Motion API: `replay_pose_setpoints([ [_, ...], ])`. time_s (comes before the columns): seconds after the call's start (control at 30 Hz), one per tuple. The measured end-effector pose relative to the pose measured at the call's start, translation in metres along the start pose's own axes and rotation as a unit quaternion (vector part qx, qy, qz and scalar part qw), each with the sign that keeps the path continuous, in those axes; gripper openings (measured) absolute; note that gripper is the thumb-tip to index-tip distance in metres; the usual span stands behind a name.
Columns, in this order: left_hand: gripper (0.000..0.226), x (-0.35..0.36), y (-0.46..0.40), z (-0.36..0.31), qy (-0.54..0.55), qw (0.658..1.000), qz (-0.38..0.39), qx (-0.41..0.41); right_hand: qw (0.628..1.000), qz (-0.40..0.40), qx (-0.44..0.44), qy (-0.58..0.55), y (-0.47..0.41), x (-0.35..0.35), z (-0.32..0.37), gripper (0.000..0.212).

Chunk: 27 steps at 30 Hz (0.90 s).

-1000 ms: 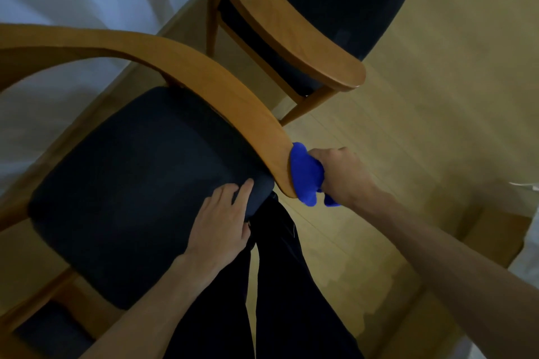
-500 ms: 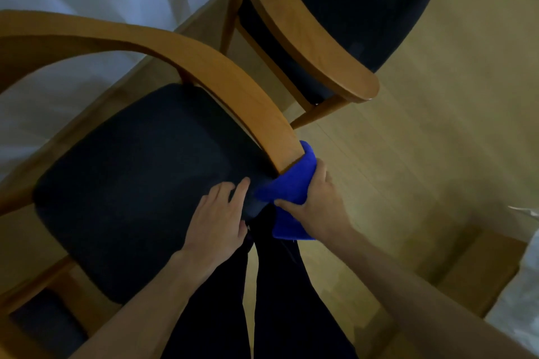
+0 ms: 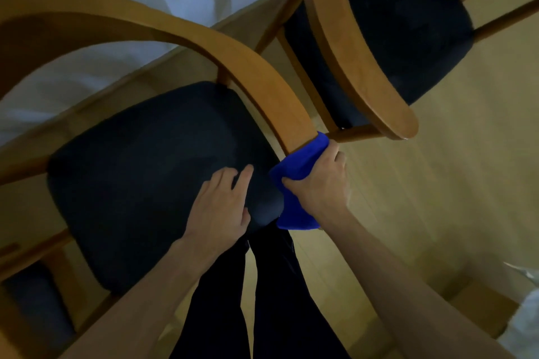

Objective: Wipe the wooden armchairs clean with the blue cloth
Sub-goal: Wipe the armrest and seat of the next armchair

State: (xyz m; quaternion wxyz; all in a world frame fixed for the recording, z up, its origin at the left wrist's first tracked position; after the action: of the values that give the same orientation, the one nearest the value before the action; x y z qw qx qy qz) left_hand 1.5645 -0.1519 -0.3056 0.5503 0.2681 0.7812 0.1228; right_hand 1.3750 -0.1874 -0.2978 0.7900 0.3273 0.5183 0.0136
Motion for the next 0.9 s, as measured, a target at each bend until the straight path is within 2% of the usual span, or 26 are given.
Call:
replay_pose_setpoints([
  [0.3,0.079,-0.035,-0.020,0.037,0.040,0.993,-0.075,-0.087,0.997,0.008,-0.052,0.060,-0.034,-0.007,0.048,0.111],
  [0.7,0.077,-0.032,-0.009,0.070,0.087,0.977,-0.095,-0.168,0.972,-0.014,-0.159,0.174,-0.096,-0.003,0.150,0.112],
  [0.9,0.076,-0.034,-0.006,0.089,0.103,0.969,-0.108,-0.199,0.941,0.000,-0.255,0.223,-0.119,0.009,0.225,0.092],
])
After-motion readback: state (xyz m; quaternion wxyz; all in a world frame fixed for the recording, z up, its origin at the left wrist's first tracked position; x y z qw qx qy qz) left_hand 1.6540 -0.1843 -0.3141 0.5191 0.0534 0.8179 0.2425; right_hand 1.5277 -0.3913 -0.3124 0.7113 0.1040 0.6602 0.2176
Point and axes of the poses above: each hand's wrist, its own y-axis away from the middle knuckle, its own x-axis out of the palm, z = x × y, the point moved 6 cm from there along -y, towards the middle knuckle, and after that the axes turned 4 degrees about -x, right-handed, at the moved point
